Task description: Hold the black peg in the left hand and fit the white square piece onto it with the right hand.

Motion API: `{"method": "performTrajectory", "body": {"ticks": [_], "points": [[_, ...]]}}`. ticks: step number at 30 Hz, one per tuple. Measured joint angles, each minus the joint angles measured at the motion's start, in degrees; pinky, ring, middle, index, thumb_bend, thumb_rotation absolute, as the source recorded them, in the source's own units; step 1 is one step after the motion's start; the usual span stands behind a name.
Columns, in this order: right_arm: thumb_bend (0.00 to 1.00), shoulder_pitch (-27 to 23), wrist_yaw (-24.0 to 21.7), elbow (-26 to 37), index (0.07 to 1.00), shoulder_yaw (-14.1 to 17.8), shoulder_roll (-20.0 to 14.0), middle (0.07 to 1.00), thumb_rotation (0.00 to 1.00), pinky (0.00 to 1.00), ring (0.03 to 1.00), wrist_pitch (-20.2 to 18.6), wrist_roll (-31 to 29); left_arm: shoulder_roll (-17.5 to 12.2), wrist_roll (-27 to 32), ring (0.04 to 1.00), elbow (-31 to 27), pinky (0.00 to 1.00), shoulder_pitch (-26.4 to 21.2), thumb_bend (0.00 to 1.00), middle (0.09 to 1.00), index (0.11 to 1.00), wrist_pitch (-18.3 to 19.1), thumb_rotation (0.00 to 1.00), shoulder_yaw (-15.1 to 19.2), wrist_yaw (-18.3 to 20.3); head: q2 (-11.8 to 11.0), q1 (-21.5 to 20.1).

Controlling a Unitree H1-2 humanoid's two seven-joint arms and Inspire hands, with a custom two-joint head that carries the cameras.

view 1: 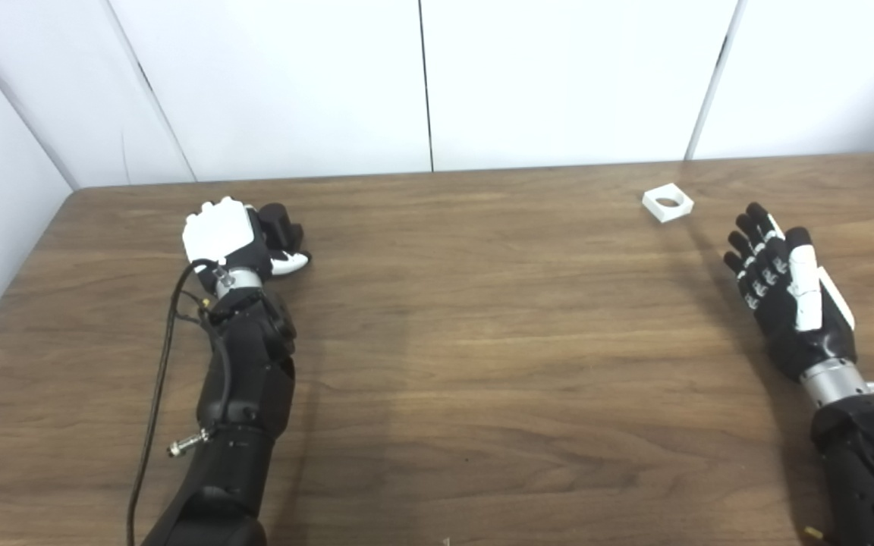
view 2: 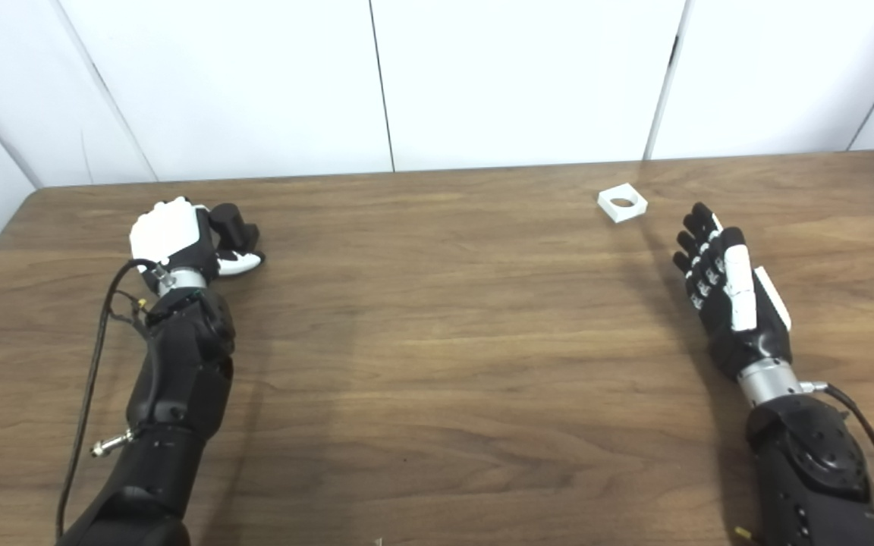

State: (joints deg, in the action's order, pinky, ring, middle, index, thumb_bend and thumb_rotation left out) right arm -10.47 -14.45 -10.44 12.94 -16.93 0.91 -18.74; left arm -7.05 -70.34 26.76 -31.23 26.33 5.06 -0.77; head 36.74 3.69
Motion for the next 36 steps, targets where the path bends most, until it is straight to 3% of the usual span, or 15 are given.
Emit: {"method": "performTrajectory", "body": {"ticks": [25, 36], "points": [[0.6, -0.3, -1.1, -0.5, 1.0, 1.0, -0.2, 1.0, 0.98, 1.0, 1.0, 0.0, -0.8, -1.0, 5.5, 1.0, -1.8, 1.0, 1.1, 0.65, 0.938, 0.575, 0.1, 0.19, -2.7, -1.5, 0.5, 0.1], [0.6, -0.2, -1.1, -0.4, 1.0, 1.0, -0.2, 1.0, 1.0, 1.0, 1.0, -0.1, -0.8, -1.0, 6.1, 1.0, -6.7, 1.0, 3.4, 0.64, 0.935, 0.554, 0.2, 0.12, -3.0, 1.3, 0.7, 0.0]]}}
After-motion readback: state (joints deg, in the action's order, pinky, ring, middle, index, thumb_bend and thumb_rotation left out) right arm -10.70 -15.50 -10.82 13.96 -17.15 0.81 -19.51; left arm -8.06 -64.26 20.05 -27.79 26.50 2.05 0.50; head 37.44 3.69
